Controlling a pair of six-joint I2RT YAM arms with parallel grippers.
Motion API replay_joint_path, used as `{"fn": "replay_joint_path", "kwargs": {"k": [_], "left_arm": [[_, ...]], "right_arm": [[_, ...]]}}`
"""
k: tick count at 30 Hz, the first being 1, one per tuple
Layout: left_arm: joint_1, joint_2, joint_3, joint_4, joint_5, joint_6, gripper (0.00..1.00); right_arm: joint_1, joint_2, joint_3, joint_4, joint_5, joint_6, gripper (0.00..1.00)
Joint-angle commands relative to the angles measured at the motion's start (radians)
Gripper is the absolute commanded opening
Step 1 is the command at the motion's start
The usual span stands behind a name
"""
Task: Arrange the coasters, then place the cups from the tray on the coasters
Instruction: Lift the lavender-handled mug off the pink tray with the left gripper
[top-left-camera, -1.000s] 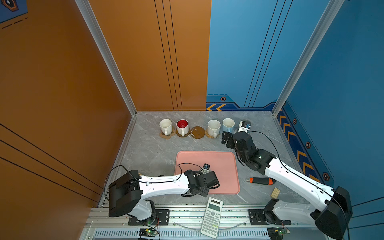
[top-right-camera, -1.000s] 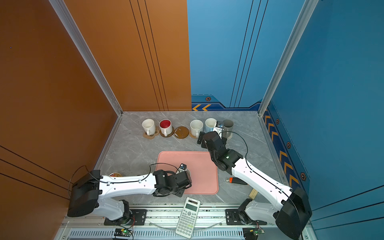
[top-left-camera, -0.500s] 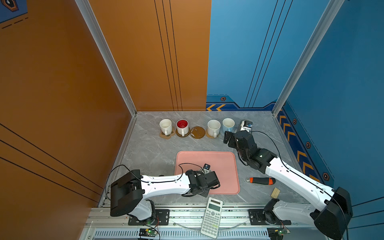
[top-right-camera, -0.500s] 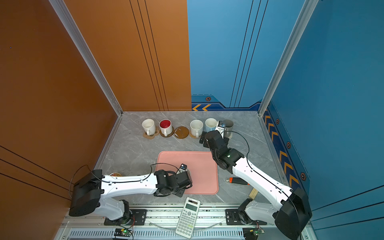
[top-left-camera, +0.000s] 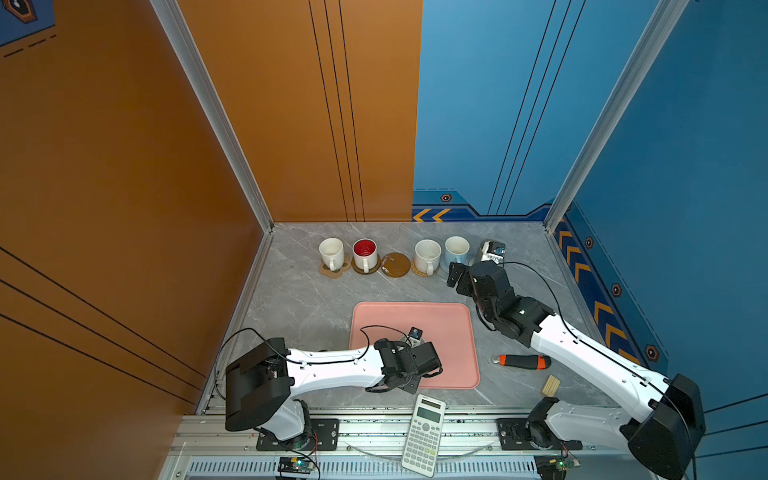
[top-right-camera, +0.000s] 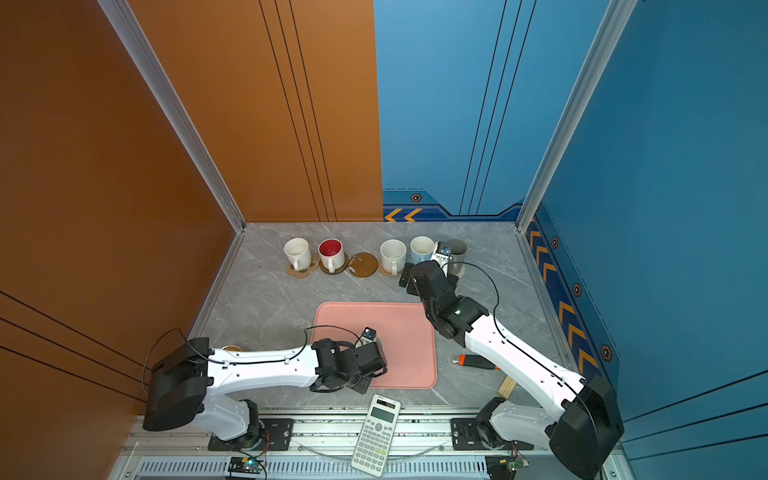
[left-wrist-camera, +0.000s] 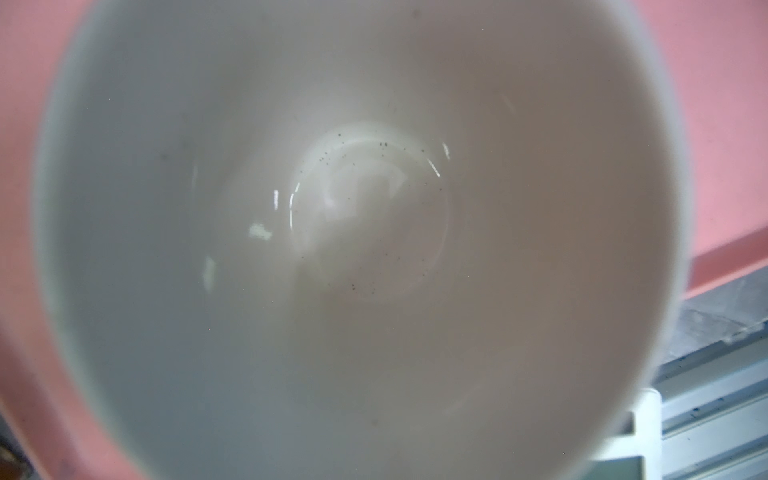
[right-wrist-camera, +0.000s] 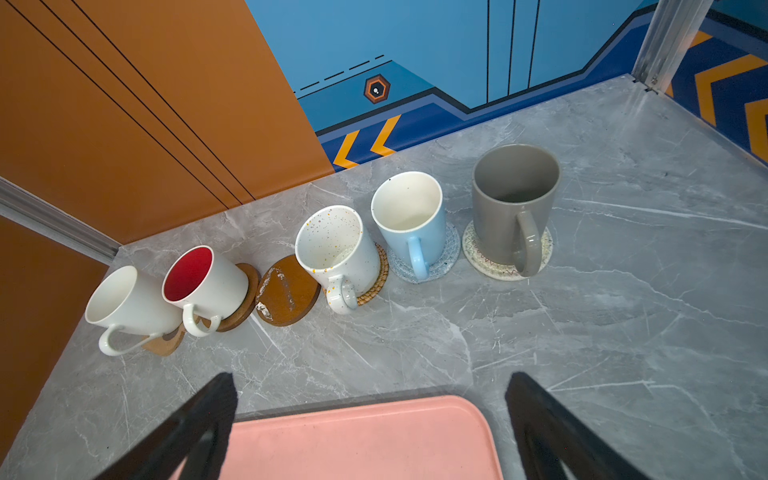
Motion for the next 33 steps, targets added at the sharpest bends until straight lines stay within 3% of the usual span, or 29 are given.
{"fn": "replay_joint_path", "kwargs": {"k": [1, 33], "left_arm": [[-0.004, 0.007, 0.029, -0.013, -0.013, 0.008, 0.00], [0.005, -0.144, 0.036, -0.016, -0.127, 0.035, 0.00]], "right_arm": [[-0.007, 0.004, -0.009, -0.027, -0.013, 0.018, 0.99], [-0.024, -0.006, -0.004, -0.049, -0.064, 0.006, 0.99]]}}
